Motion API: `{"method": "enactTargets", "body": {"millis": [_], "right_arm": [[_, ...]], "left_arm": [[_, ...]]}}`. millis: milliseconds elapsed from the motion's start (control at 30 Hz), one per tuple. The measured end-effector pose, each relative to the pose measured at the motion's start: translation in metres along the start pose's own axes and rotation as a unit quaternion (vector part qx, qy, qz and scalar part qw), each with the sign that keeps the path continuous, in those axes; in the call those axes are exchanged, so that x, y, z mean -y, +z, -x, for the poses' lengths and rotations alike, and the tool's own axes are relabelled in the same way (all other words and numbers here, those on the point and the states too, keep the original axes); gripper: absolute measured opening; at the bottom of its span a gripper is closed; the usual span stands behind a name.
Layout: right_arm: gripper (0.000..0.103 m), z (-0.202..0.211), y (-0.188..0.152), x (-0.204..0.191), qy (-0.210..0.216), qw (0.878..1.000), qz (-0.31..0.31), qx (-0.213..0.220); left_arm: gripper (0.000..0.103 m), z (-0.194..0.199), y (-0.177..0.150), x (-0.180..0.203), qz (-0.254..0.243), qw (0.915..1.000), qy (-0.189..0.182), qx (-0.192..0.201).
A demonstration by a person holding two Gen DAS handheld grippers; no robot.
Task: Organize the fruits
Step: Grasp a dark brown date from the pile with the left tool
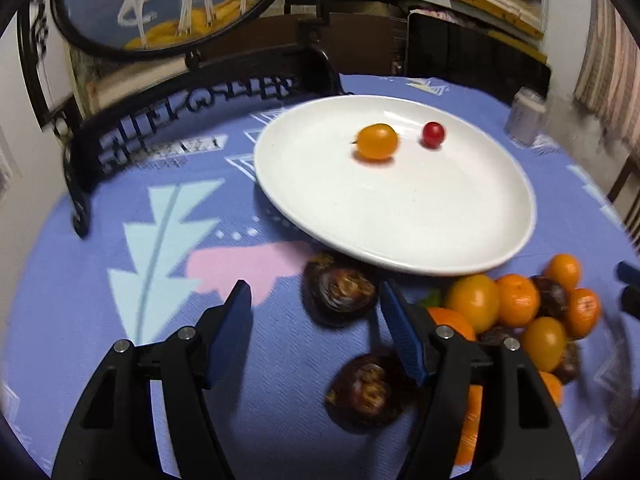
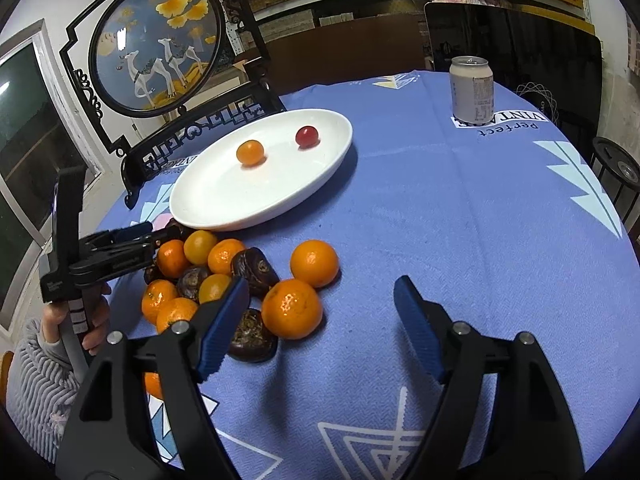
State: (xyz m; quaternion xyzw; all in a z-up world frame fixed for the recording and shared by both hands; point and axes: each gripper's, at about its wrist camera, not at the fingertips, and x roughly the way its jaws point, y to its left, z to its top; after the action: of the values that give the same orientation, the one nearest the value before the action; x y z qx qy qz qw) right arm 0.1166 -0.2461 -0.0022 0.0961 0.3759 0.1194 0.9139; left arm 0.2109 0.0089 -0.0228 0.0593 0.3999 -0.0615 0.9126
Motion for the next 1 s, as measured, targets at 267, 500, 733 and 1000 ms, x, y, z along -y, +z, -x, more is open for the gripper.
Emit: {"method": "enactTargets", "body": {"millis": [267, 500, 733, 1000], "right_arm": [[0.081, 0.002, 0.001, 0.001, 0.005, 1.0, -0.001, 0.002], [0.081, 0.003, 0.0, -0.001, 0.007, 1.0, 0.004, 0.003], [0.081, -0.001, -0.001, -0.002, 0.007, 1.0, 0.003, -0.004], [0.081, -0.003, -0.001, -0.002, 0.012, 1.0, 0.004, -0.009]], "left_arm": [[0.092, -0.008, -0.007, -0.042, 0.056, 0.9976, 0.031, -0.029], [0.092, 0.007, -0.015, -0.044, 0.055, 0.9977, 0.039, 0.003], [0.087, -0.016, 0.0, -0.03, 0.038, 0.9986, 0.034, -0.013], [0.042, -0.024, 0.002, -0.025, 0.037, 0.9991, 0.004, -0.02]]}}
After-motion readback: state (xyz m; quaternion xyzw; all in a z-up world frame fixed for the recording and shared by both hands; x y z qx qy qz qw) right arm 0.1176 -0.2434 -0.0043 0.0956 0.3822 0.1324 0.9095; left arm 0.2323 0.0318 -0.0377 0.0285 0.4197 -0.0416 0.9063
